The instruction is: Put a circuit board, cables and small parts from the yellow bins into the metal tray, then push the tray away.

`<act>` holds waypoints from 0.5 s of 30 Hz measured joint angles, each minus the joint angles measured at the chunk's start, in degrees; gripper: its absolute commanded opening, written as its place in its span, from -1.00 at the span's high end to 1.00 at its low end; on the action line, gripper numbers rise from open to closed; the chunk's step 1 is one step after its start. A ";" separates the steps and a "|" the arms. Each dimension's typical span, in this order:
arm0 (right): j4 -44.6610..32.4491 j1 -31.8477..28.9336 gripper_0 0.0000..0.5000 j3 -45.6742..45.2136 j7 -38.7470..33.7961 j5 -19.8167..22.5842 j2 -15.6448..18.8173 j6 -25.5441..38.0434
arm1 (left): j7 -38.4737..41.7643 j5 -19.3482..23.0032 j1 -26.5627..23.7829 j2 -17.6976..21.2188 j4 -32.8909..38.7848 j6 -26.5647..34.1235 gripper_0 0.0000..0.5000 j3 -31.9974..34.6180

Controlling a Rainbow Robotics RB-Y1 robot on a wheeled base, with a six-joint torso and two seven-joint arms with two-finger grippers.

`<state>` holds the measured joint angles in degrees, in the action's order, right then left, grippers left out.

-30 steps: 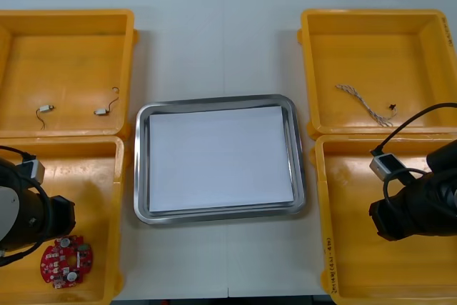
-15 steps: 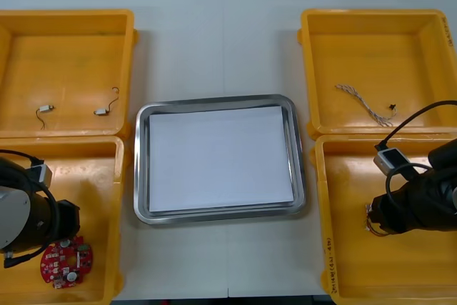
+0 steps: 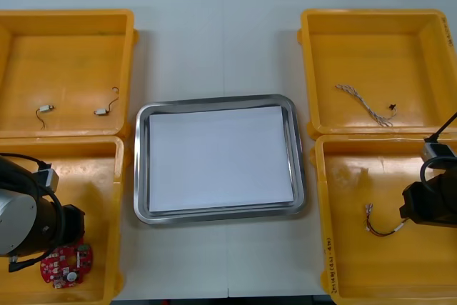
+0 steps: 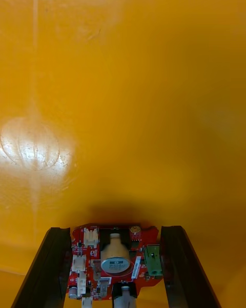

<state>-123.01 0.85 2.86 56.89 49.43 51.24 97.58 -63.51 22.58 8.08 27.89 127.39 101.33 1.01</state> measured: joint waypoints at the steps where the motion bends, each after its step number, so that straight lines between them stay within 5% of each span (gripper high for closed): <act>1: 0.00 0.00 -1.00 -0.48 -1.88 0.05 0.00 0.03 | 0.00 -0.01 0.15 0.00 0.00 0.00 -1.00 0.00; 15: 0.02 -1.87 -1.00 -1.50 -25.16 -0.34 0.00 -5.04 | 0.00 -0.15 1.16 0.00 -0.05 -0.08 -1.00 -0.02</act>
<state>-122.99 -1.01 1.36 31.73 49.09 51.23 92.54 -63.51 22.43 9.24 27.89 127.34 101.25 0.99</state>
